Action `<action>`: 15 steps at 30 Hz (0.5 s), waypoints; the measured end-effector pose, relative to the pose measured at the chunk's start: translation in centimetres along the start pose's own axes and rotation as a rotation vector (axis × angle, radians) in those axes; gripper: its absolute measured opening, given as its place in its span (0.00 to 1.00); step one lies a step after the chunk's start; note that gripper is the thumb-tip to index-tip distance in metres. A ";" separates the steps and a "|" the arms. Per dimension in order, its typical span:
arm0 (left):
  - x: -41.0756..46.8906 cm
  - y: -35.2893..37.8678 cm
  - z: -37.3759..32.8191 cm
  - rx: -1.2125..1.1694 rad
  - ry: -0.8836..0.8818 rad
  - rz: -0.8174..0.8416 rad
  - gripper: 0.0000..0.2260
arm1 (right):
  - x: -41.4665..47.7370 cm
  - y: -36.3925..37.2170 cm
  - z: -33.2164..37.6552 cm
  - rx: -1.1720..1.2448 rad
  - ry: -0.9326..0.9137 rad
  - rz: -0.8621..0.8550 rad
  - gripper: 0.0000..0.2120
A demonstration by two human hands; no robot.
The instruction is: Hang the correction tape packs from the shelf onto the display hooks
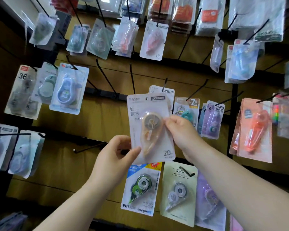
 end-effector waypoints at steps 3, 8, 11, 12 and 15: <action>0.1 -0.7 1.2 0.257 0.043 -0.093 0.05 | 0.8 -2.3 1.5 -0.104 -0.101 -0.159 0.15; -0.2 -0.1 4.1 0.319 -0.024 0.028 0.10 | 2.4 -4.1 3.1 -0.179 -0.184 -0.288 0.16; -0.4 0.1 4.7 0.275 -0.022 0.045 0.12 | 3.4 -4.5 3.5 -0.174 -0.204 -0.326 0.13; -0.5 0.1 4.8 0.278 -0.013 0.050 0.13 | 3.7 -4.5 3.5 -0.178 -0.202 -0.333 0.13; -0.9 0.2 5.0 0.303 0.026 0.078 0.15 | 4.4 -4.4 3.6 -0.163 -0.167 -0.344 0.14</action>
Point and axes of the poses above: each hand's wrist, its own x-axis towards the middle knuckle, its own y-axis out of the palm, z = x × y, the point moved 7 cm from there along x, towards the middle knuckle, and after that the axes turned 12 degrees about x, right-handed, at the moved point
